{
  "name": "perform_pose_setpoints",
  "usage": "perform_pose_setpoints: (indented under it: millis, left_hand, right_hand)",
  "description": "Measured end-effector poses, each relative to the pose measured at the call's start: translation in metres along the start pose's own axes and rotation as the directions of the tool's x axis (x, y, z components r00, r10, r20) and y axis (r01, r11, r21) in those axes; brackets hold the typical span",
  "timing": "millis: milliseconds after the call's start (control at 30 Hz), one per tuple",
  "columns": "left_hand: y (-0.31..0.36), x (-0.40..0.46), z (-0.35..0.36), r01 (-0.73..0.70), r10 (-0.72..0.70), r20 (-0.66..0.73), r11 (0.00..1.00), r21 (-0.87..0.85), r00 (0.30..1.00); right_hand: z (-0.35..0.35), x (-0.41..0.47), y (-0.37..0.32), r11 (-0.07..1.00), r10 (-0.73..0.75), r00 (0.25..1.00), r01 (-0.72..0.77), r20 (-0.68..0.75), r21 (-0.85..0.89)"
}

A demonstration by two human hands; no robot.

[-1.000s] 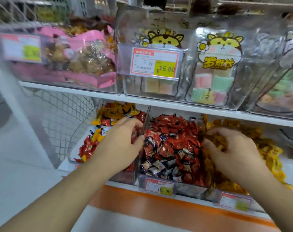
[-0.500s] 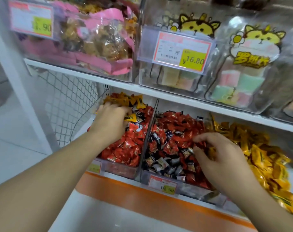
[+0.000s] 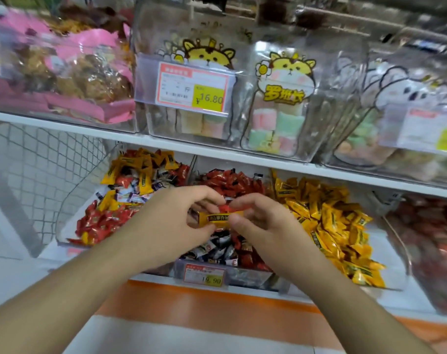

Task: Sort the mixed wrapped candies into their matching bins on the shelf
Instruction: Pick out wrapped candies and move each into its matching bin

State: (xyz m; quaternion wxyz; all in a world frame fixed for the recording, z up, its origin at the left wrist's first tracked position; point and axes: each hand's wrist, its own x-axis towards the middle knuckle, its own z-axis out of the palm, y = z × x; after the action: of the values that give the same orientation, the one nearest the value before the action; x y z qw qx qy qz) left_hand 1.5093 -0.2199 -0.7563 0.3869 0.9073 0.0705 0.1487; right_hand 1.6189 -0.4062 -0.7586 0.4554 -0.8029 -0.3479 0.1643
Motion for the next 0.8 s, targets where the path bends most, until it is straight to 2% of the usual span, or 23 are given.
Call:
perform_pose_setpoints:
  millis: [100, 167, 233, 333, 400, 533, 667, 800]
  left_hand:
    - [0.009, 0.001, 0.017, -0.003, 0.005, 0.029, 0.998, -0.058, 1.0]
    - [0.011, 0.003, 0.023, 0.005, -0.005, 0.011, 0.997, -0.074, 1.0]
    - [0.01, 0.005, 0.025, 0.006, -0.006, -0.014, 1.0, -0.021, 1.0]
    - [0.005, 0.006, 0.022, 0.007, -0.004, -0.055, 0.999, 0.051, 0.998]
    - [0.002, 0.005, 0.02, 0.029, -0.025, -0.072, 0.998, 0.054, 0.997]
    - [-0.006, 0.001, 0.012, 0.061, -0.057, -0.112, 0.997, 0.04, 0.992]
    - [-0.015, -0.003, 0.0, 0.101, -0.078, -0.163, 0.985, 0.141, 0.984]
    - [-0.039, -0.001, -0.015, 0.212, -0.154, -0.242, 0.948, 0.236, 0.958]
  right_hand:
    - [-0.013, -0.004, 0.004, 1.0, 0.009, 1.0, -0.009, 0.009, -0.022]
    - [-0.025, -0.005, 0.011, 0.998, 0.044, 0.998, -0.045, -0.036, -0.037]
    - [-0.038, -0.002, 0.02, 0.994, 0.093, 0.98, -0.101, -0.176, -0.037]
    - [-0.061, 0.01, 0.037, 0.972, 0.111, 0.861, -0.198, -0.496, -0.127]
    - [-0.069, 0.015, 0.044, 0.939, 0.082, 0.821, -0.254, -0.564, -0.234]
    - [-0.064, 0.019, 0.051, 0.864, 0.043, 0.86, -0.287, -0.509, -0.413]
    - [-0.044, 0.015, 0.035, 0.876, 0.01, 0.923, -0.194, -0.385, -0.442]
    - [-0.02, 0.007, 0.017, 0.867, -0.071, 0.975, -0.045, -0.211, -0.497]
